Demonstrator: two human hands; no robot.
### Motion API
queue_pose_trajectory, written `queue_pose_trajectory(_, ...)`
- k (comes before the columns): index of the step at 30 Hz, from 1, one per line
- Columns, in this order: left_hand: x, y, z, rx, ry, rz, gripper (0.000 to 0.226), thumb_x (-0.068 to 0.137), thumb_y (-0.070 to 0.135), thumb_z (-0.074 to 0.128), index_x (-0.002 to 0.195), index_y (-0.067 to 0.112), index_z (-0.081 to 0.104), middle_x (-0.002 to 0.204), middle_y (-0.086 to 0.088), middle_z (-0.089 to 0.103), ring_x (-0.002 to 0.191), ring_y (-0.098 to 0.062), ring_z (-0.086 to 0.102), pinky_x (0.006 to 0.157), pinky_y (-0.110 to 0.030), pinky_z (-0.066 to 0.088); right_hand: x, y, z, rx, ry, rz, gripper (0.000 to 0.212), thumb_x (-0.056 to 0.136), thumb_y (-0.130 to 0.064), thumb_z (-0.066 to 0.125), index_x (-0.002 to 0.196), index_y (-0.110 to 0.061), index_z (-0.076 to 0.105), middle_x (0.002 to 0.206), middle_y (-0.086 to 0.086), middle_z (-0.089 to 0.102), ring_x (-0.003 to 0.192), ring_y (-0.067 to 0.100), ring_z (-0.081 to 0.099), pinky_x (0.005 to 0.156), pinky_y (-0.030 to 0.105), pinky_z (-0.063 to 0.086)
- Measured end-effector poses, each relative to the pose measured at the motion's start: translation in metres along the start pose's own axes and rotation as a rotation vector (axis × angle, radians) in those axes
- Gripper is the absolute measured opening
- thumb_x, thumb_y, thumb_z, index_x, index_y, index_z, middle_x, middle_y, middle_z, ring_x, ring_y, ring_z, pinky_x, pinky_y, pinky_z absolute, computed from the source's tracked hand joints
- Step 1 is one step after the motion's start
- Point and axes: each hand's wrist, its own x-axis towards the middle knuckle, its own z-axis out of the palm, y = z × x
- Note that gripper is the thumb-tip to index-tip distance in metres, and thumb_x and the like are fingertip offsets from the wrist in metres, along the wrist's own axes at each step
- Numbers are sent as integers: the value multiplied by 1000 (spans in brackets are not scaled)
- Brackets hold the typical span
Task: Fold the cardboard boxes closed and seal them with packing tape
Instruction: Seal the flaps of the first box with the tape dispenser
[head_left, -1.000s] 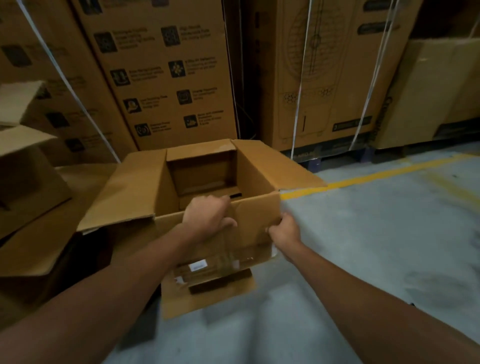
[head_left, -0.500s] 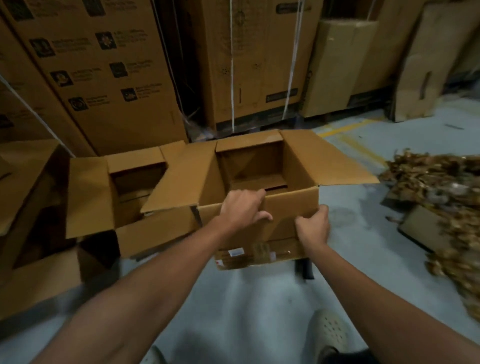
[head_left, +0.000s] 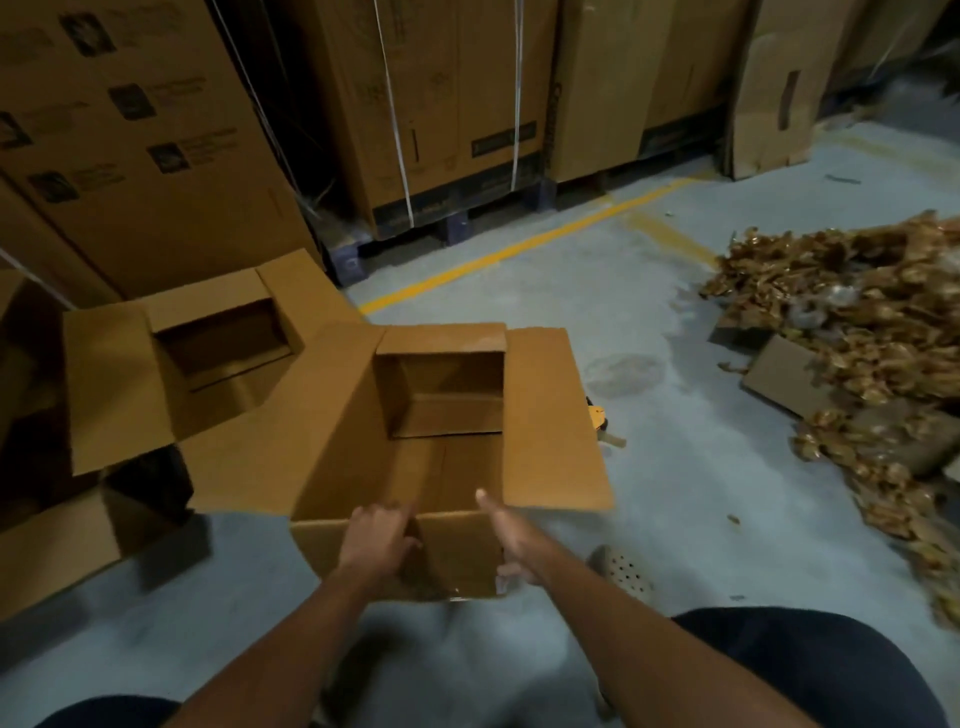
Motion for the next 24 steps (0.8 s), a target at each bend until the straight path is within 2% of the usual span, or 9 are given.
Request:
queue_pose_trajectory(3,13,-20,11,56,-48,-13,23,97,33,55,119,28,54,122,2,61,115,-19,55,101,-36,39,33,13,24,-92,78,8,73,91,-67,45,139,-11,48,138,12,54,124,33,53,102,46,46)
queue_pose_trajectory(6,31,-21,32,1,-68,-22,18,98,32,53,115,28,55,121,2,62,113,-20,57,99,-35,40,54,13,22,-199,159,-45,67,94,-63,42,132,-8,54,127,11,60,115,29,57,100,43,47)
queue_pose_trajectory(8,46,-16,51,-50,-74,-16,18,99,33,51,115,28,57,121,2,63,112,-19,58,97,-34,40,66,9,12,-245,194,-85,57,99,-54,43,125,-5,57,122,11,61,111,27,58,96,37,48)
queue_pose_trajectory(12,77,-1,83,-173,-128,9,20,99,38,52,114,29,61,119,2,65,109,-18,60,96,-33,43,101,19,-15,-315,238,-138,40,103,-42,41,118,-10,59,121,12,61,110,25,58,100,43,47)
queue_pose_trajectory(16,97,1,95,-136,-119,91,25,99,42,50,112,23,60,120,-1,63,112,-23,56,94,-35,38,131,26,-34,-384,279,-88,55,100,-51,42,117,-4,62,116,16,65,103,27,61,87,35,50)
queue_pose_trajectory(19,98,-4,92,-210,-72,132,39,98,55,44,107,23,65,115,-2,67,108,-24,60,91,-35,41,132,23,-40,-391,292,-132,59,99,-51,46,117,2,64,117,19,64,109,32,60,92,38,49)
queue_pose_trajectory(22,89,-12,78,-248,-44,96,44,100,54,39,101,21,67,111,-5,67,112,-25,55,91,-37,39,118,15,-36,-288,278,-53,67,98,-54,44,129,5,55,122,18,60,107,30,58,83,35,45)
queue_pose_trajectory(24,79,-18,66,-188,-8,7,39,102,47,39,105,19,67,116,-8,62,119,-27,47,94,-40,36,109,11,-34,-236,300,-18,63,98,-50,48,130,4,52,123,18,59,108,33,58,84,39,49)
